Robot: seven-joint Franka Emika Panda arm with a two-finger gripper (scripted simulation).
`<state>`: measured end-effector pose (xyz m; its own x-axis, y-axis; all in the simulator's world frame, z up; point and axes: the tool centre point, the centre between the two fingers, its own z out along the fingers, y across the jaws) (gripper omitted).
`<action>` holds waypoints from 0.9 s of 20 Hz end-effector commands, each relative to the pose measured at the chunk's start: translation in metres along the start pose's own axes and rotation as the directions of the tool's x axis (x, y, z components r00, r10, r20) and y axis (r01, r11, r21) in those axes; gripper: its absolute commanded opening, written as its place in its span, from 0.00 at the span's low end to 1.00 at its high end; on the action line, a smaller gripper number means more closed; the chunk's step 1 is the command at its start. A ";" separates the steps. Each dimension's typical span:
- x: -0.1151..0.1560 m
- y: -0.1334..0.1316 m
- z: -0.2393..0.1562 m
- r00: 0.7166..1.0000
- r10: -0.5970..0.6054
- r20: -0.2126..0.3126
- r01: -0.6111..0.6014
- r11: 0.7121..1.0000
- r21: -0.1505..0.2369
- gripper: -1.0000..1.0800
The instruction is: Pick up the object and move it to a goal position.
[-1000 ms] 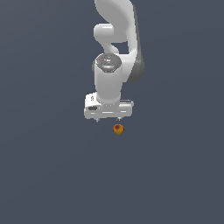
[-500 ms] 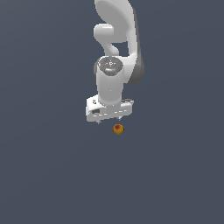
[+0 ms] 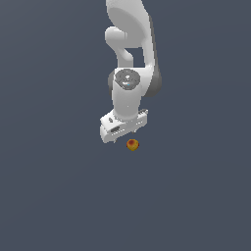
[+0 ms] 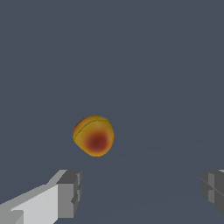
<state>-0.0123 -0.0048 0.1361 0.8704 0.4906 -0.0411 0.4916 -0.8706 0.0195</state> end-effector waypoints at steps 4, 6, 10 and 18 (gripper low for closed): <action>0.000 -0.007 0.010 0.986 -0.168 -0.003 0.168 0.986 0.000 0.96; 0.000 -0.010 0.014 0.974 -0.228 -0.005 0.228 0.974 -0.001 0.96; 0.000 -0.016 0.021 0.938 -0.345 -0.009 0.345 0.938 -0.001 0.96; 0.001 -0.029 0.034 0.826 -0.563 -0.019 0.563 0.826 -0.005 0.96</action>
<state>-0.0254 0.0173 0.1044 0.4854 0.8738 -0.0283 0.8742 -0.4856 -0.0010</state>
